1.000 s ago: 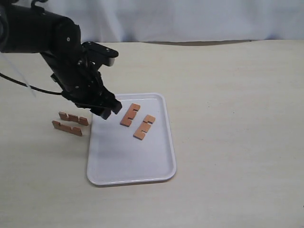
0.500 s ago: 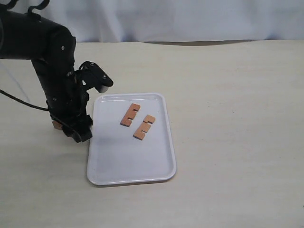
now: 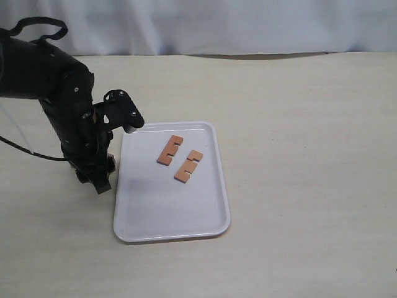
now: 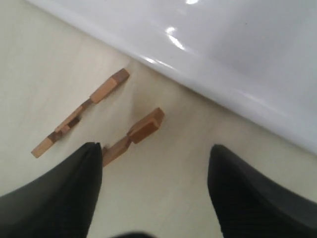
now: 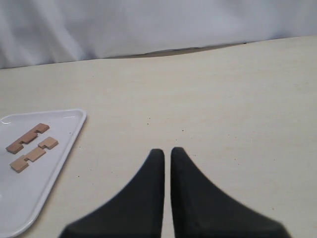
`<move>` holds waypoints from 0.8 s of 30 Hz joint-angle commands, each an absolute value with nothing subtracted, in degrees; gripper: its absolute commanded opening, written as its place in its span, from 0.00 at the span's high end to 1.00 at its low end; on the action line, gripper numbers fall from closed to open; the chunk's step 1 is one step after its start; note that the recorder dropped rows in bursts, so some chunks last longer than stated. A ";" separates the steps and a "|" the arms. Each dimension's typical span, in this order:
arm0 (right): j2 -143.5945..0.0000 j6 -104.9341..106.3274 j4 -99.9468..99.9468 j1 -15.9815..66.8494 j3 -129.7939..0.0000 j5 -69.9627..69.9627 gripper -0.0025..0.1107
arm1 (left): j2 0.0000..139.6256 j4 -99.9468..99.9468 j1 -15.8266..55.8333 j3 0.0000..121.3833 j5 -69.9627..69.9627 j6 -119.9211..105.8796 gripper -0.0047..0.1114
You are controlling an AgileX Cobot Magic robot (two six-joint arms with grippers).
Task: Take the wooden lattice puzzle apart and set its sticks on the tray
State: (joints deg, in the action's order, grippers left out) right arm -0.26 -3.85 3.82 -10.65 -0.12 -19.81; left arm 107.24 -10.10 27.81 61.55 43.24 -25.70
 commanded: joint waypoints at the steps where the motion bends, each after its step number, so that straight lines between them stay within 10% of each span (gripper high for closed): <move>1: 0.00 -3.78 3.62 -10.47 0.00 -19.77 0.94 | 107.31 -10.28 27.73 61.35 42.44 -25.80 0.45; 24: 0.00 -3.78 3.62 -10.47 0.00 -19.77 0.94 | 107.67 -4.69 24.31 61.35 41.30 -26.06 0.45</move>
